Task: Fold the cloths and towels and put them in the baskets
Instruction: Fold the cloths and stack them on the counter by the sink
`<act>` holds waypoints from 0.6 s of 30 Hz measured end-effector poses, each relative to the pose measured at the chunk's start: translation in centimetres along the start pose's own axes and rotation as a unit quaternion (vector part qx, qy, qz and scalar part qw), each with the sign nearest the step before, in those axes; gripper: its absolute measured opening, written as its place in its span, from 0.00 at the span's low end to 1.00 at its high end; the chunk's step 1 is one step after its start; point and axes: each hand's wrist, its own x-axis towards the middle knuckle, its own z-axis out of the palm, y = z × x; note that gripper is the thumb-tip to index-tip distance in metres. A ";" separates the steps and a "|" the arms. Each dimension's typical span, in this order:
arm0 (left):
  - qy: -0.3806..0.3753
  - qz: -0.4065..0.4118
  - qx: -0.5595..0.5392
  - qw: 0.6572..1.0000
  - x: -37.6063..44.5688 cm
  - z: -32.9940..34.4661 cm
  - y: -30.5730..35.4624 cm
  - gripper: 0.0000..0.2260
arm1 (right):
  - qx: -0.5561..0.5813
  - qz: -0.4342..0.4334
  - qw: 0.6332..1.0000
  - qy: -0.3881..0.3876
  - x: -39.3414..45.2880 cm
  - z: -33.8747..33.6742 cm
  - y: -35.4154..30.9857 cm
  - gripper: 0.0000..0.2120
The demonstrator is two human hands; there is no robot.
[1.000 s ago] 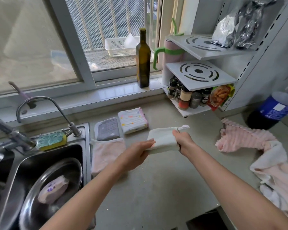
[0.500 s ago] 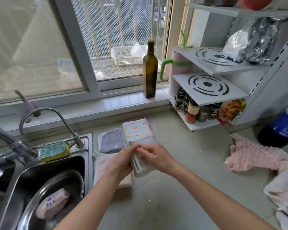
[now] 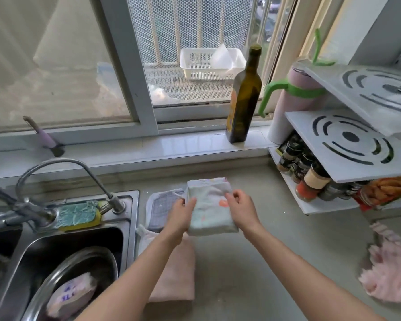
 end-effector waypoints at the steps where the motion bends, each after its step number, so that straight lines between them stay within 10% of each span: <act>1: 0.043 0.038 0.072 0.996 0.9 0.5 0.5 0.12 | -0.022 -0.007 1.000 0.004 1.2 0.4 -0.2 0.09; 18: 0.108 0.088 0.279 0.950 8.3 3.2 -2.0 0.18 | -0.256 -0.175 0.950 0.017 9.1 2.8 4.3 0.15</act>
